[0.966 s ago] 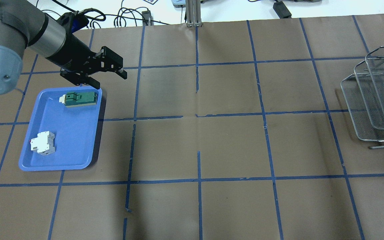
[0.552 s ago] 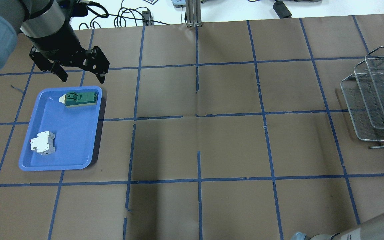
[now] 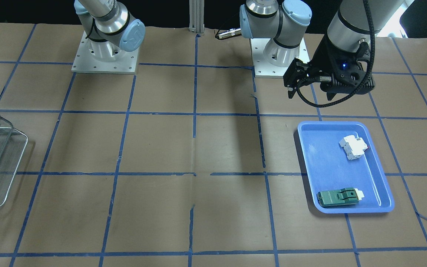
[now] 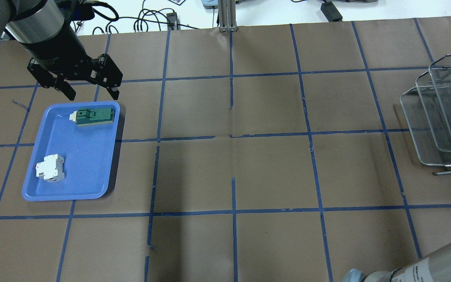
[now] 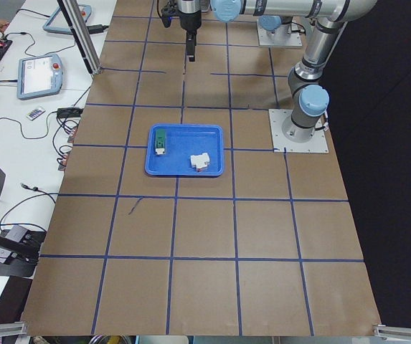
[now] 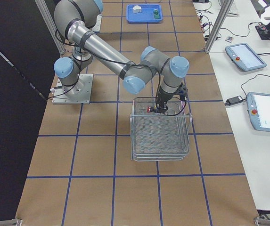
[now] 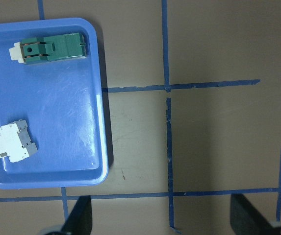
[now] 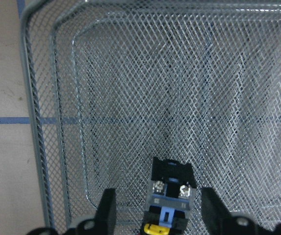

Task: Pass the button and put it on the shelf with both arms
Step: 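Carry the button with the right gripper over the wire mesh basket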

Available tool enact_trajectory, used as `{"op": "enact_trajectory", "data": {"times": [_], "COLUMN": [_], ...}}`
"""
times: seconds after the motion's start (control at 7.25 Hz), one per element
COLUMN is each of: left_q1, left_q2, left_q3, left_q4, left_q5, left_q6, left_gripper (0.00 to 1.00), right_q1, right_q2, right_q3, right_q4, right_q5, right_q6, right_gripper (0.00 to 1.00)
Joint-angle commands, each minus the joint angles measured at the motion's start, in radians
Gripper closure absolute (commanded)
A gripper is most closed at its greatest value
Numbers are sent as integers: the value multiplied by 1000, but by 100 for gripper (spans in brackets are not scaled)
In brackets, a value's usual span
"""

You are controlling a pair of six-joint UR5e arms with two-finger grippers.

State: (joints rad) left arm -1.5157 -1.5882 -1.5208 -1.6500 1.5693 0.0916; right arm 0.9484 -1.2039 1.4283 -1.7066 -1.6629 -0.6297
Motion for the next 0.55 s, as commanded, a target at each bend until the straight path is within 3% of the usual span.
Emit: {"op": "enact_trajectory", "data": {"times": [0.0, 0.41], "left_q1": [2, -4], "left_q2": [0, 14], "left_q3": [1, -21], "left_q4": [-1, 6], "left_q5": [-3, -9], "left_q6": [2, 25], "left_gripper": [0, 0], "right_q1": [45, 321], "right_q2": [-99, -348], "right_q3": [-9, 3], "right_q4": [74, 267], "right_q5": [-8, 9], "right_q6": [11, 250], "right_gripper": [9, 0]}}
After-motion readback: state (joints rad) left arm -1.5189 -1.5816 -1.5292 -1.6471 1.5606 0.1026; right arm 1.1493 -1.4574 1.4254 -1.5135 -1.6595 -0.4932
